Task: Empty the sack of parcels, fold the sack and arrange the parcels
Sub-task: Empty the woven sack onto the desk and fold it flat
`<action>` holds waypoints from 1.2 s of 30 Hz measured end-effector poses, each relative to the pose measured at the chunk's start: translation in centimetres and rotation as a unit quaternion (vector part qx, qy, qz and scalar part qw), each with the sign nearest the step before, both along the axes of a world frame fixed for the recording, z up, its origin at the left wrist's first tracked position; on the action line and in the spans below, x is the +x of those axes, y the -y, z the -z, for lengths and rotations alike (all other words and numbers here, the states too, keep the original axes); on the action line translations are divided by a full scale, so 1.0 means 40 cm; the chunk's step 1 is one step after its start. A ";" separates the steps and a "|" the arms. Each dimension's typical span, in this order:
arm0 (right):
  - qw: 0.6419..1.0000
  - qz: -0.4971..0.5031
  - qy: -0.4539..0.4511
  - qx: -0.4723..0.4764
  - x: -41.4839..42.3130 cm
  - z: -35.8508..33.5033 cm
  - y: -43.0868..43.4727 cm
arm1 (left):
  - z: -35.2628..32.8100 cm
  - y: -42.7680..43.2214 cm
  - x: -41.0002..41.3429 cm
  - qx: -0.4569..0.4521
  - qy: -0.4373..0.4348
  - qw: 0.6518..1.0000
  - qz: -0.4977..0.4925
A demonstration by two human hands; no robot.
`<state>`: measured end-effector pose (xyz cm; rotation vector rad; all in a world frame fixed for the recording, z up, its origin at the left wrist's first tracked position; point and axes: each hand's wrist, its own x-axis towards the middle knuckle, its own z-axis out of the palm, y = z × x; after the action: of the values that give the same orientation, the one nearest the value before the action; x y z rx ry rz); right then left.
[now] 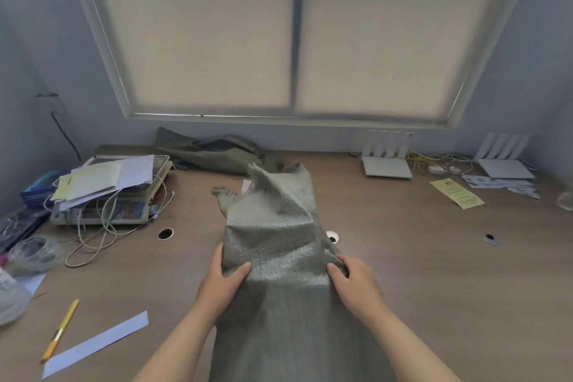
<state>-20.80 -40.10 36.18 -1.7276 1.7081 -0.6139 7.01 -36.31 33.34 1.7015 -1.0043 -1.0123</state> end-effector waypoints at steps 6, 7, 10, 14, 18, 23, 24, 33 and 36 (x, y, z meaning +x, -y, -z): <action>0.992 0.034 0.109 0.057 -0.065 0.114 -0.017 | 0.123 -0.070 -0.012 0.064 -0.014 0.997 0.040; 0.985 0.039 0.139 0.094 -0.080 0.129 -0.030 | 0.156 -0.083 -0.013 0.072 -0.015 0.997 0.036; 0.972 0.030 0.150 0.177 -0.124 0.177 -0.065 | 0.278 -0.103 -0.003 0.124 -0.017 0.992 0.030; 0.973 0.045 0.113 0.197 -0.154 0.236 -0.084 | 0.302 -0.114 -0.027 0.151 -0.012 0.988 0.032; 0.973 0.033 0.099 0.208 -0.167 0.225 -0.092 | 0.222 -0.135 -0.052 0.154 0.010 0.988 0.024; 0.965 0.037 0.152 0.209 -0.189 0.240 -0.101 | 0.207 -0.124 -0.048 0.157 0.019 0.987 0.025; 0.966 0.036 0.157 0.202 -0.182 0.237 -0.111 | 0.192 -0.125 -0.050 0.161 0.017 0.986 0.031; 0.935 0.101 0.255 0.224 -0.211 0.271 -0.230 | 0.220 -0.192 -0.006 0.126 -0.007 0.991 0.052; 0.932 0.116 0.253 0.233 -0.236 0.296 -0.271 | 0.262 -0.235 0.027 0.143 -0.076 0.986 0.047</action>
<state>-30.24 -29.28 24.35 -0.9422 1.5287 -0.6256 8.08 -26.91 22.88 1.7866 -0.8787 -1.3824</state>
